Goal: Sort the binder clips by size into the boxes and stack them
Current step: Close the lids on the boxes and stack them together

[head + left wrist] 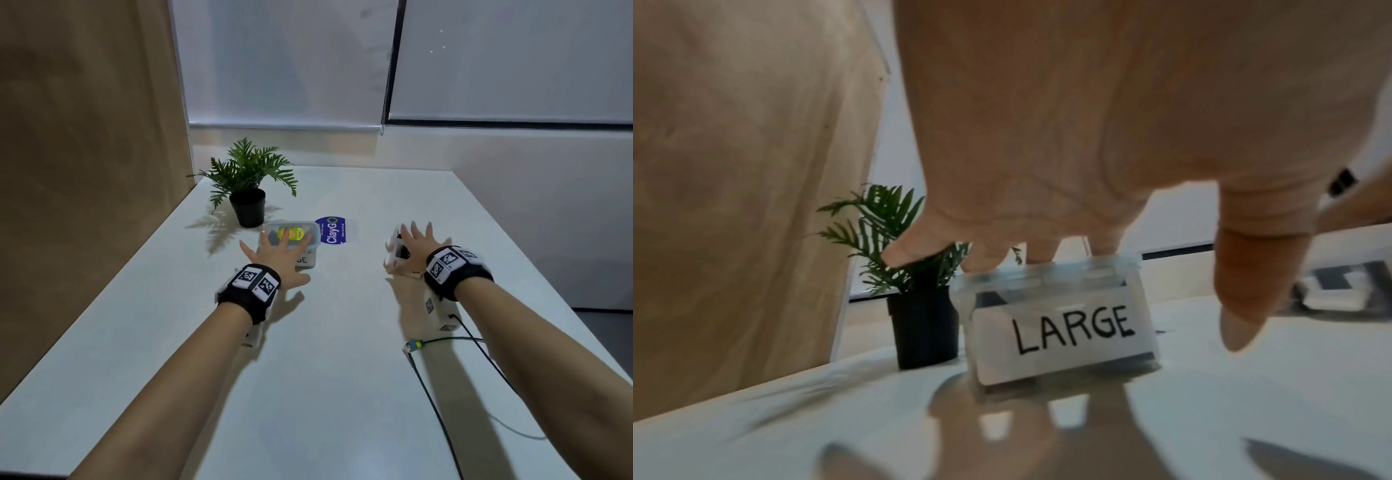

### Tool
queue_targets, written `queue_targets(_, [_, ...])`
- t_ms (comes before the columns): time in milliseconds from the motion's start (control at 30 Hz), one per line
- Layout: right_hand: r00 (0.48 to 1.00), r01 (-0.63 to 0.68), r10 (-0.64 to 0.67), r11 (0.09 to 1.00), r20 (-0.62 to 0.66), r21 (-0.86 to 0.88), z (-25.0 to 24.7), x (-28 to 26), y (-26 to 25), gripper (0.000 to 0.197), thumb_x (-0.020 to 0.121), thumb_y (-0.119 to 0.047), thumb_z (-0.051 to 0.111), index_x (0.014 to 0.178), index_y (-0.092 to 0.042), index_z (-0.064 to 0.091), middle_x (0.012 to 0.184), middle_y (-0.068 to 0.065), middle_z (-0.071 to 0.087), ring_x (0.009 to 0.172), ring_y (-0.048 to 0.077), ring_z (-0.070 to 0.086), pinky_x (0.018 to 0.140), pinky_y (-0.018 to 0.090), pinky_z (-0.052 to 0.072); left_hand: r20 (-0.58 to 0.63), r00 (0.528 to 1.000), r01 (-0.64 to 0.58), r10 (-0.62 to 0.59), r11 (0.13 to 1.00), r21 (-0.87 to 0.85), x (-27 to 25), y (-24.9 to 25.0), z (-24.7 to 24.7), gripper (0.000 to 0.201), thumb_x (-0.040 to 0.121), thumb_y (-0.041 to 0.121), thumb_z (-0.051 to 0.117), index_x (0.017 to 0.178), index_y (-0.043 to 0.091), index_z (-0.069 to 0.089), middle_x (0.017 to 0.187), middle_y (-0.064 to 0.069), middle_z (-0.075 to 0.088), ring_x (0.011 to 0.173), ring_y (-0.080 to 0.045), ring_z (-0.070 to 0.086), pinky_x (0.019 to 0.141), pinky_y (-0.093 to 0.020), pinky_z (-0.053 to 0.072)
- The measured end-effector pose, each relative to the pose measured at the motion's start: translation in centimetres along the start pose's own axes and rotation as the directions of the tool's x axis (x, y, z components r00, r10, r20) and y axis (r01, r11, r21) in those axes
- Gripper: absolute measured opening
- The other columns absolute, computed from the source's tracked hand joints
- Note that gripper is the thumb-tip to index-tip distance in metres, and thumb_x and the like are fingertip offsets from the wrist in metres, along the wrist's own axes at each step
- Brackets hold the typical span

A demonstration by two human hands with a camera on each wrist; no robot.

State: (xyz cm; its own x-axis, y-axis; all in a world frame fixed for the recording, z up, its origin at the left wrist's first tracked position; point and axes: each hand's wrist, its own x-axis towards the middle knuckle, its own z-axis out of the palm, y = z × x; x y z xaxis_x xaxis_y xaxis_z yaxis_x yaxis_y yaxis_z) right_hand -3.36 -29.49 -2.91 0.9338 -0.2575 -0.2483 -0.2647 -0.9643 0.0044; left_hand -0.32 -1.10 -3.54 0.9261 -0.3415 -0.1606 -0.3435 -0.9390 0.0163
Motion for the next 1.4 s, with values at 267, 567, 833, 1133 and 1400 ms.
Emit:
queue_targets(267, [0.993, 0.108, -0.11, 0.992, 0.039, 0.058, 0.3, 0.8, 0.1, 0.073, 0.093, -0.022, 0.059, 0.15, -0.004, 0.016, 0.154, 0.013, 0.027, 0.142, 0.038, 0.025, 0.107, 0.045, 0.037, 0.025, 1.0, 0.007, -0.007, 1.0, 0.016, 0.8, -0.9, -0.4, 0.09, 0.083, 0.048, 0.056, 0.142, 0.057, -0.011, 0.16, 0.007, -0.015, 0.145, -0.041, -0.013, 0.1, -0.078, -0.005])
queue_targets(567, [0.937, 0.351, -0.35, 0.935, 0.024, -0.047, 1.8, -4.4, -4.0, 0.082, 0.095, -0.034, 0.055, 0.153, -0.009, 0.004, 0.162, 0.004, 0.004, 0.148, 0.029, 0.011, 0.115, 0.041, 0.024, 0.095, 0.995, -0.013, 0.016, 1.0, -0.027, 1.0, -2.2, -1.0, 0.09, 0.085, 0.044, 0.057, 0.142, 0.058, -0.012, 0.16, 0.007, -0.017, 0.145, -0.039, -0.015, 0.1, -0.078, 0.0])
queue_targets(833, [0.865, 0.496, -0.499, 0.866, 0.054, 0.07, 2.3, -8.9, -7.6, 0.089, 0.088, -0.044, 0.062, 0.153, -0.015, 0.008, 0.154, 0.006, 0.03, 0.139, 0.028, 0.034, 0.11, 0.041, 0.035, -0.192, 0.981, -0.098, 0.036, 0.94, -0.328, -0.1, -1.8, -1.3, 0.064, 0.089, 0.022, 0.054, 0.147, 0.033, 0.03, 0.16, 0.005, 0.014, 0.148, -0.024, 0.0, 0.11, -0.064, 0.009])
queue_targets(1133, [0.955, 0.225, -0.272, 0.925, 0.118, 0.307, -1.0, -8.1, -5.0, 0.094, 0.082, -0.047, 0.068, 0.154, -0.019, 0.014, 0.151, -0.003, 0.038, 0.136, 0.015, 0.04, 0.112, 0.032, 0.031, -0.179, 0.932, -0.361, 0.316, 0.855, -0.371, -1.2, 1.1, 0.3, 0.087, 0.074, 0.021, 0.079, 0.146, 0.011, 0.033, 0.149, -0.006, 0.038, 0.137, -0.021, 0.036, 0.111, -0.03, 0.03])
queue_targets(1400, [0.967, 0.239, -0.253, 0.947, 0.04, 0.214, 1.2, -8.4, -5.1, 0.074, 0.063, -0.034, 0.087, 0.128, -0.017, 0.058, 0.113, -0.003, 0.064, 0.099, 0.014, 0.056, 0.083, 0.022, 0.043, -0.077, 0.95, -0.311, 0.304, 0.886, -0.344, 0.0, 2.9, 0.4, 0.076, 0.08, 0.017, 0.076, 0.143, 0.003, 0.036, 0.144, -0.014, 0.042, 0.133, -0.025, 0.041, 0.108, -0.032, 0.034])
